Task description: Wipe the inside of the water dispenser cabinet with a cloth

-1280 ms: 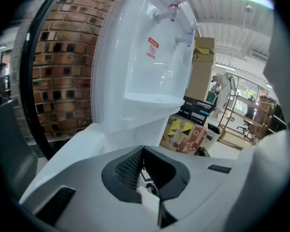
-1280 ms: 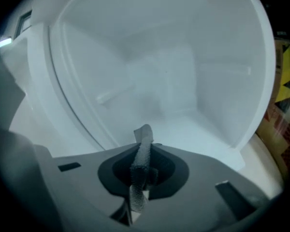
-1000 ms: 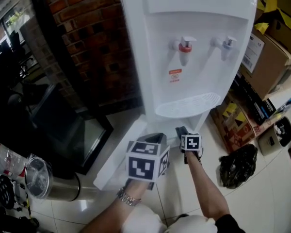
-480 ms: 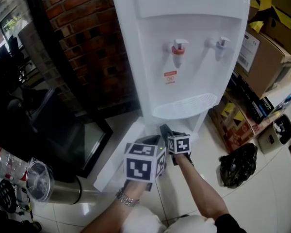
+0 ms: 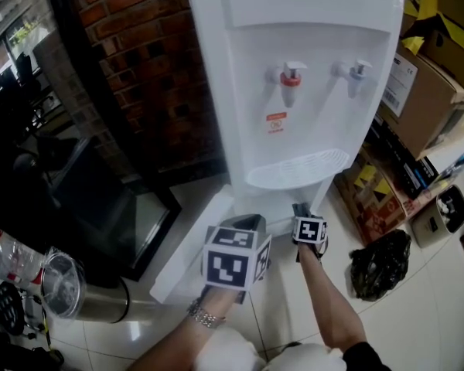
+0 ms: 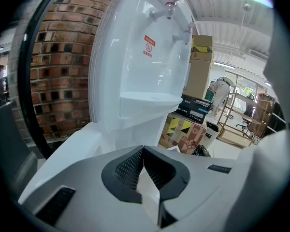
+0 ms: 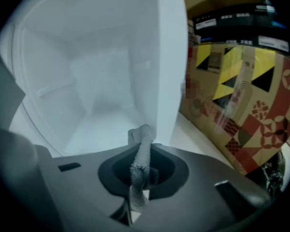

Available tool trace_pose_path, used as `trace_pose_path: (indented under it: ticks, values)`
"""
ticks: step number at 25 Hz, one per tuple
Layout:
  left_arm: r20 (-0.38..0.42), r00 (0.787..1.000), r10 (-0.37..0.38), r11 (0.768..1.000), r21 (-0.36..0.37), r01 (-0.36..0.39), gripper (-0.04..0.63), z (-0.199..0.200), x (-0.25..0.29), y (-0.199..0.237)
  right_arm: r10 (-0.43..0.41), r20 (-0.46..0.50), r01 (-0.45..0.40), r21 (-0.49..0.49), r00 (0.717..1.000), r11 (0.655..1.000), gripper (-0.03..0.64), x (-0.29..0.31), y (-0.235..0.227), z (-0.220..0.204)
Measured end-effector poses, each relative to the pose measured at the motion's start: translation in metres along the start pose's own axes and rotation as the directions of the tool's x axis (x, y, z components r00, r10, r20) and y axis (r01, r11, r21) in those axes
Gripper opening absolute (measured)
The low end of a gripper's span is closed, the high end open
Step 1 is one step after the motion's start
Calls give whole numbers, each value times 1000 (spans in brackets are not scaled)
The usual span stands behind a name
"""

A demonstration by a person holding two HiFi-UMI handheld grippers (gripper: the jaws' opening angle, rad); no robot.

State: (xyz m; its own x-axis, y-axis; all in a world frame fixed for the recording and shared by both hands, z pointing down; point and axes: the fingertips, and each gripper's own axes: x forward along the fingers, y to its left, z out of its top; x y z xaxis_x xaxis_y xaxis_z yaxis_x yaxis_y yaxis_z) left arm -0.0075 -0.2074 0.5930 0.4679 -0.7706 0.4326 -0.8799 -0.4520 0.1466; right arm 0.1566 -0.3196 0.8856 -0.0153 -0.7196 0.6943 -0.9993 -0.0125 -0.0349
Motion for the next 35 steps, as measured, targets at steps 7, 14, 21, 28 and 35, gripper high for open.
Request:
trace_pose_path:
  ticks: [7,14,21,28,35]
  values:
    - [-6,1000,0,1000,4,0,0,-1,2,-1,146,139,-142,-34,980,989,21,-34,60,45]
    - [2,1000,6,1000,0,-6,0,0,-4,3,468,47,-462,-97,883,881,21,-22,158,28]
    - [7,1000,-3,1000,-3,3,0,2,-6,1,236,-18,-237,-130,972,963,21,16,81,11]
    - [1,1000,-4,1000,19,4,0,0,-3,-1,98,67,-93,-84,993,992,21,5,26,38]
    - [7,1000,-4,1000,15,4,0,1,-3,1,354,29,-348,-122,935,929,21,4,112,34]
